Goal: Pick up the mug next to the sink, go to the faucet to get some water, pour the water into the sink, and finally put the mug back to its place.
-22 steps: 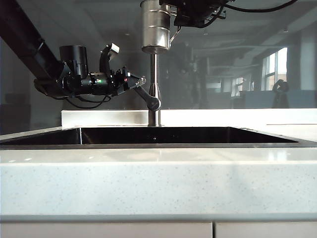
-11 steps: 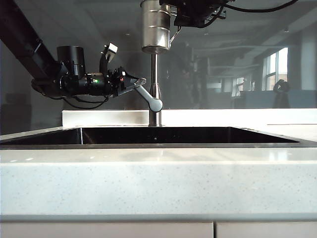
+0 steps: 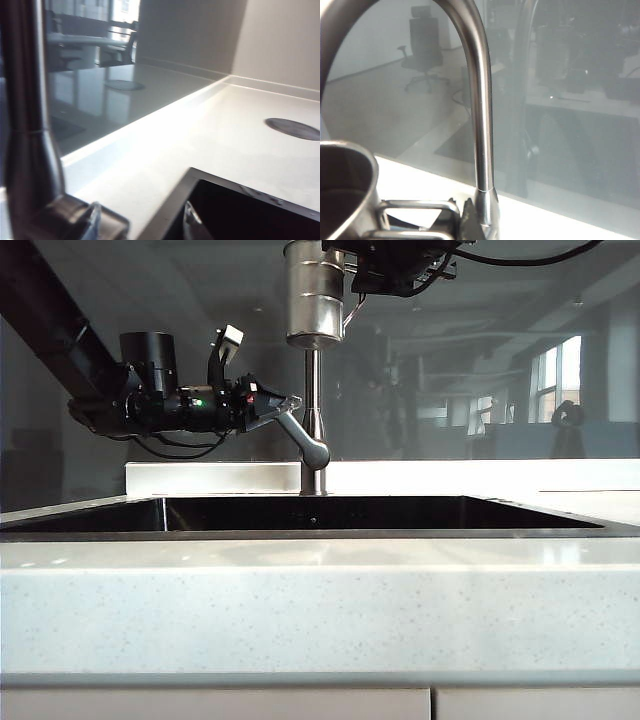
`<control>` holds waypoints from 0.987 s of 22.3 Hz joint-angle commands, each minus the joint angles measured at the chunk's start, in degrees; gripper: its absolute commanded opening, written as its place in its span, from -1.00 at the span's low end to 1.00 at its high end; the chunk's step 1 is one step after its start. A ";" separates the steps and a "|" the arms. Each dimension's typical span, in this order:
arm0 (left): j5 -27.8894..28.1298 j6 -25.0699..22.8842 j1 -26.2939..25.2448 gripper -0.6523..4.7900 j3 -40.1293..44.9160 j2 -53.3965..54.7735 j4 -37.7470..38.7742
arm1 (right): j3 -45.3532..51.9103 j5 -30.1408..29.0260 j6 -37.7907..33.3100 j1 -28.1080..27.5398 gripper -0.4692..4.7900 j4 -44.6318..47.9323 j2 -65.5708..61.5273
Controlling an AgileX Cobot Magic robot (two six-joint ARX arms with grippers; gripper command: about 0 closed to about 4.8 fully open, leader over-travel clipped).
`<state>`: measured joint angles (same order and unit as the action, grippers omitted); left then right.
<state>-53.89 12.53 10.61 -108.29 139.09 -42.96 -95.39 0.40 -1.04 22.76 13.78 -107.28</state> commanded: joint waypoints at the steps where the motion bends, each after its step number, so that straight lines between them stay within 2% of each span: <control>1: 5.14 -3.93 -0.17 0.00 -0.31 -0.37 1.03 | -0.52 -0.07 -0.39 0.02 -0.83 1.86 0.81; 6: 5.27 -7.93 -0.17 0.00 -0.31 -0.37 5.86 | -0.52 -0.09 -0.39 0.04 -0.83 1.86 0.81; 18: 6.82 -8.04 -0.17 0.00 -0.31 -0.37 6.47 | -0.52 -0.07 -0.39 0.04 -0.83 1.86 0.81; 20: 8.09 -8.04 -0.17 0.00 -0.31 -0.37 6.47 | -0.52 -0.07 -0.37 0.04 -0.83 1.81 0.81; 22: 12.41 -8.09 -0.17 0.00 -0.31 -0.37 6.47 | -0.52 -0.09 -0.37 0.04 -0.83 1.79 0.81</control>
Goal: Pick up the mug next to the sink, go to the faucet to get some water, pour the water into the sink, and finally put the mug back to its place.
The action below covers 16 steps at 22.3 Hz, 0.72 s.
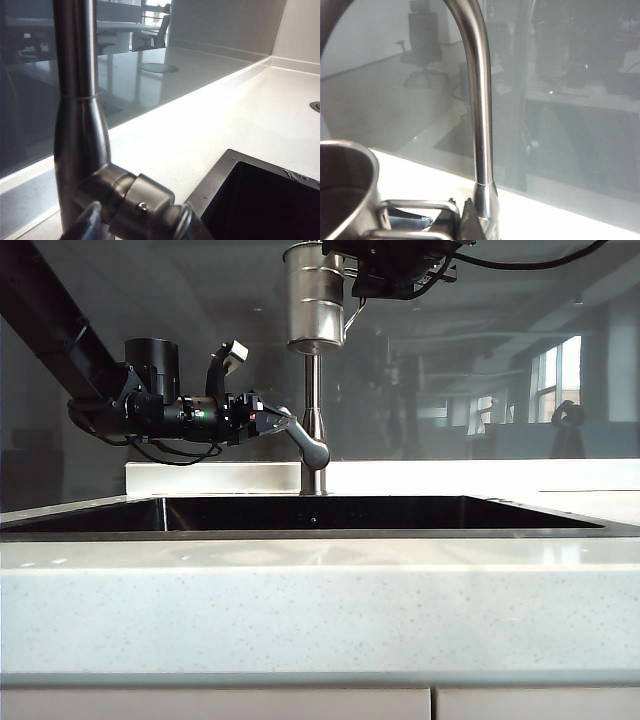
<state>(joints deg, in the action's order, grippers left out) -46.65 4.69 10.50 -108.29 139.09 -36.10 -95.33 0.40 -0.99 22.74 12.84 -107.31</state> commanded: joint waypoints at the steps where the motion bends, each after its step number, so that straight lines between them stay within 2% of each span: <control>1: 7.80 -0.35 -0.07 0.00 -0.31 -0.37 -0.39 | -0.59 -0.09 -0.44 0.07 -0.83 2.73 0.83; 5: 16.39 -3.04 -0.07 0.00 -0.33 -0.37 -0.42 | -0.59 -0.09 -0.42 0.07 -0.83 2.47 0.85; 9: 20.63 -2.99 -0.11 0.00 -0.33 -0.37 -0.39 | -0.59 -0.09 -0.42 0.07 -0.83 2.32 0.90; 13: 20.28 -2.67 -0.11 0.00 -0.33 -0.37 -0.39 | -0.59 -0.09 0.39 0.07 -0.83 1.66 0.92; 16: 15.58 -2.51 -0.11 0.00 -0.33 -0.39 -0.42 | -0.59 0.17 5.49 0.02 -0.83 -1.05 0.96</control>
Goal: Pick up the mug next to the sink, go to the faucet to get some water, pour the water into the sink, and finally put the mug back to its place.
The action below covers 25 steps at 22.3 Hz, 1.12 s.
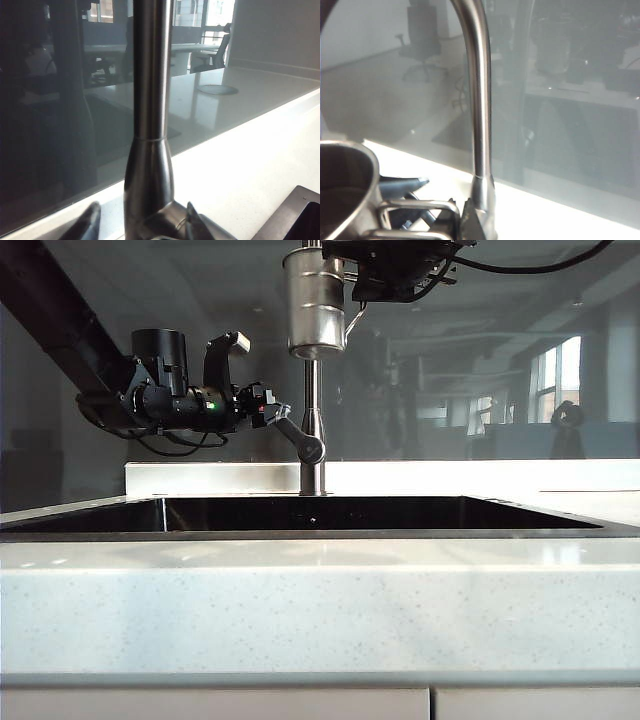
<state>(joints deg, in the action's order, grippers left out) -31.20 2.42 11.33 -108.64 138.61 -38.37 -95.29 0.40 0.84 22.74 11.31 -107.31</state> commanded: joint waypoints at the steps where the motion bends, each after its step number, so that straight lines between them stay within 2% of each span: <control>1: -1.60 -0.22 -0.94 0.00 0.02 0.09 1.84 | -0.63 0.26 5.07 -0.07 -0.83 -0.24 0.96; 3: -5.05 -0.24 -0.94 0.00 0.02 0.09 1.40 | -0.63 3.76 11.06 -0.17 -0.83 -2.01 1.18; 6: -5.03 -0.04 -0.94 0.00 0.02 0.07 0.96 | -0.63 9.25 25.83 -0.15 -0.83 -3.72 1.55; 16: -5.03 -0.09 -0.90 0.00 0.04 0.07 -1.49 | -0.63 18.97 72.70 1.51 -0.83 -4.61 2.60; 18: -4.98 -0.09 -0.90 0.00 0.02 0.07 -1.49 | -0.63 19.21 81.20 1.95 -0.83 -4.66 2.69; 20: -4.79 -0.09 -0.90 0.00 0.02 0.07 -1.51 | -0.63 19.34 85.74 2.27 -0.83 -4.61 2.84; 23: -4.81 -0.09 -0.90 0.00 0.04 0.07 -1.46 | -0.63 19.02 86.95 2.29 -0.82 -4.63 3.32; 25: -4.83 -0.09 -0.90 0.00 0.04 0.07 -1.33 | -0.63 19.19 91.34 2.29 -0.83 -4.70 3.58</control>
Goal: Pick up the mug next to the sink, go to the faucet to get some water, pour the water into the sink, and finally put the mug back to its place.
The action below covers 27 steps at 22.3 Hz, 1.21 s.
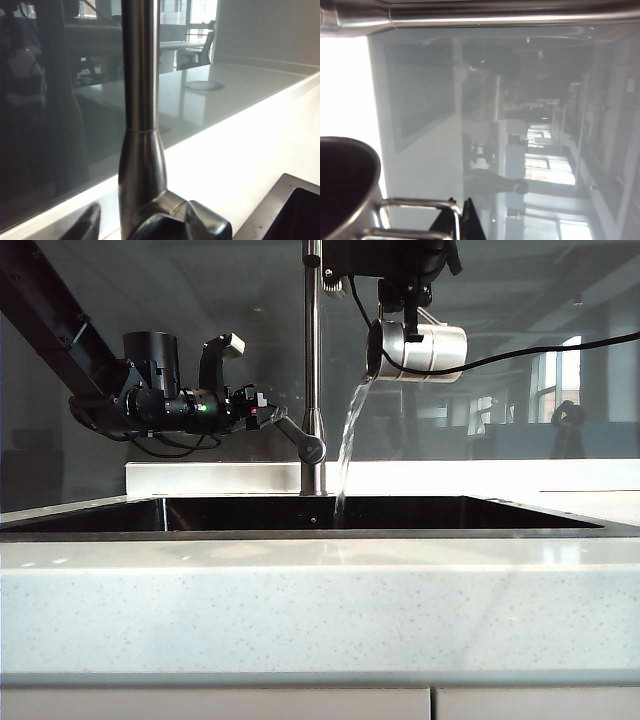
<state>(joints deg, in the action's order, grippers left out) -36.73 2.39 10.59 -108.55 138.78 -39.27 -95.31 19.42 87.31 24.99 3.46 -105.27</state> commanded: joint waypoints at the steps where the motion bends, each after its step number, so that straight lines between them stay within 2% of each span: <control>1: 0.72 -0.07 -0.15 0.00 -0.04 -0.11 -0.20 | -0.61 0.15 6.80 0.04 -0.83 3.13 1.73; 4: 0.72 -0.07 -0.15 0.00 -0.04 -0.11 0.35 | -0.61 -0.15 14.47 0.07 -0.83 3.19 2.12; 14: 0.70 -0.07 -0.15 0.00 -0.04 -0.11 1.09 | -0.61 -0.07 24.39 0.79 -0.83 2.60 3.91; 17: 0.72 -0.07 -0.15 0.00 -0.04 -0.11 1.27 | -0.61 -1.81 25.07 0.83 -0.83 2.23 4.74; 22: 0.70 -0.07 -0.15 0.00 -0.04 -0.11 1.51 | -0.61 -1.49 25.20 1.42 -0.83 2.32 5.20; 24: 0.70 -0.07 -0.15 0.00 -0.04 -0.11 1.51 | -0.61 -1.11 22.49 1.44 -0.83 2.27 5.22; 26: 0.72 -0.07 -0.15 0.00 -0.04 -0.11 1.51 | -0.61 0.07 10.08 1.44 -0.83 2.34 5.22; 27: 0.72 -0.07 -0.15 0.00 -0.04 -0.11 1.51 | -0.59 2.38 0.57 1.44 -0.83 2.19 5.22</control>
<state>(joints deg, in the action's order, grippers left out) -36.86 2.39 10.59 -108.55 138.78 -38.09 -95.39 19.20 99.48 26.17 3.95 -100.79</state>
